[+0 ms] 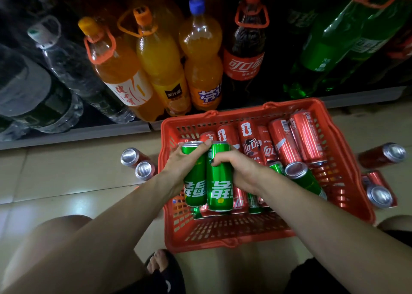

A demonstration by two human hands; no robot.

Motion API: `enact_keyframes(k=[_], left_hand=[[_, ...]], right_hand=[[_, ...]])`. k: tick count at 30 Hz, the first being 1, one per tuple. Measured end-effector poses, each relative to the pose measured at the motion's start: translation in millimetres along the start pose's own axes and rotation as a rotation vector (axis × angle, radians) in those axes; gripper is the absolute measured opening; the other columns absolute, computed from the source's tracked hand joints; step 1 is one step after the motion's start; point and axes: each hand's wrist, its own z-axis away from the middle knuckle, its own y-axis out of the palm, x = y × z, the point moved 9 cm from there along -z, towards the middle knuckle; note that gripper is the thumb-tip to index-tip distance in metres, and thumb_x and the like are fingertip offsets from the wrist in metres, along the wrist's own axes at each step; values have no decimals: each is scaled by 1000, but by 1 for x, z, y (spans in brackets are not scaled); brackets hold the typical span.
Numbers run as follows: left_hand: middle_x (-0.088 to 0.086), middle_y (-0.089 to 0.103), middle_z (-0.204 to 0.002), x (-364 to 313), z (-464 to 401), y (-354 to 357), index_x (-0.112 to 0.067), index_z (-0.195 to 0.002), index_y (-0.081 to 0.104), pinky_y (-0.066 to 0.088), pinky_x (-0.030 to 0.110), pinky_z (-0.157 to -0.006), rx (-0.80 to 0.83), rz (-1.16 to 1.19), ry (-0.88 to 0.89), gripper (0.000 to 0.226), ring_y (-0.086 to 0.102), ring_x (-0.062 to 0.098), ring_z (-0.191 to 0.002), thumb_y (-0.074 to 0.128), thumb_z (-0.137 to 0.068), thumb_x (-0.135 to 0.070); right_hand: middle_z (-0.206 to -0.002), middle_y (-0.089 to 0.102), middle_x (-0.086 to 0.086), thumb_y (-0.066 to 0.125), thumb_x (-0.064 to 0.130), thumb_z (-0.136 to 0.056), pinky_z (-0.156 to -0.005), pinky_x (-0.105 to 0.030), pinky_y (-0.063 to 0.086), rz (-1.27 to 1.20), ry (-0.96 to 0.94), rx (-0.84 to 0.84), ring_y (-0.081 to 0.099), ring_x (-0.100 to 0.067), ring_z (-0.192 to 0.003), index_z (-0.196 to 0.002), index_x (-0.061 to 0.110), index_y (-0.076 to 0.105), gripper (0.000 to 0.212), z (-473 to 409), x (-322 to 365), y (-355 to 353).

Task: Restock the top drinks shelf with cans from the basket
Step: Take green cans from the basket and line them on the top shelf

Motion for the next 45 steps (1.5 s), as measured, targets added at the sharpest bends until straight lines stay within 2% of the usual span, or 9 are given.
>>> enact_keyframes(k=[4, 9, 14, 17, 24, 30, 37, 42, 45], left_hand=[[13, 80, -107, 12, 5, -2, -37, -127, 61, 59, 60, -94, 6, 100, -50, 73, 78, 35, -99, 85, -62, -60], [17, 73, -119, 19, 4, -8, -42, -146, 40, 61, 56, -91, -8, 114, -73, 114, 78, 34, -98, 95, -49, -67], [19, 74, -123, 23, 1, -12, -19, -146, 50, 55, 61, -100, 32, 84, -102, 122, 74, 41, -109, 99, -44, -64], [22, 74, -123, 19, 6, -7, -13, -134, 65, 51, 62, -107, 122, 75, -77, 92, 71, 42, -114, 96, -58, -54], [19, 70, -131, 31, 5, -4, -27, -150, 41, 54, 63, -101, 116, 166, -117, 115, 72, 41, -114, 103, -55, -47], [19, 72, -125, 33, 4, -11, -32, -147, 40, 57, 60, -97, 42, 113, -139, 119, 75, 38, -108, 101, -47, -50], [19, 73, -127, 22, 9, 2, -12, -135, 67, 53, 52, -107, 205, 145, -189, 60, 69, 38, -119, 76, -87, -46], [19, 74, -124, 22, 9, 7, -10, -134, 67, 61, 46, -93, 205, 173, -228, 65, 75, 34, -108, 80, -80, -44], [22, 71, -128, 22, 5, 5, -11, -144, 54, 57, 55, -99, 159, 185, -224, 97, 72, 40, -114, 96, -65, -47]], right_hand=[[-117, 72, -17, 77, 10, -72, -83, -43, 60, 8, 13, -60, 73, -31, -103, -136, 16, 52, 68, -9, -6, -2], [-118, 73, -15, 79, 11, -72, -86, -44, 61, 23, 11, -89, 74, -29, -103, -136, 23, 51, 71, -12, -13, 1], [-119, 73, -16, 84, 27, -61, -95, -52, 58, 45, 53, -42, 73, -32, -106, -139, 20, 52, 85, -9, -21, 7], [-117, 74, -15, 81, 25, -64, -94, -50, 58, 40, 39, -19, 73, -33, -106, -135, 21, 58, 75, -7, -19, 8], [-115, 74, -21, 66, 10, -83, -79, -39, 59, -24, 29, -7, 74, -33, -100, -124, 5, 68, 42, 2, -13, 5], [-116, 74, -21, 62, 12, -87, -91, -45, 56, -31, 70, -33, 72, -33, -100, -121, 4, 69, 36, 5, -12, 7], [-105, 77, -18, 65, 16, -84, -99, -52, 53, -72, 56, -72, 72, -34, -95, -106, 8, 75, 26, 9, -2, -3], [-104, 77, -16, 63, 15, -86, -93, -46, 55, -88, 51, -54, 73, -30, -91, -107, 8, 74, 25, 13, 0, -2], [-105, 76, -18, 63, 14, -86, -90, -45, 56, -86, 38, -42, 73, -30, -92, -108, 10, 74, 25, 12, 0, 2]])
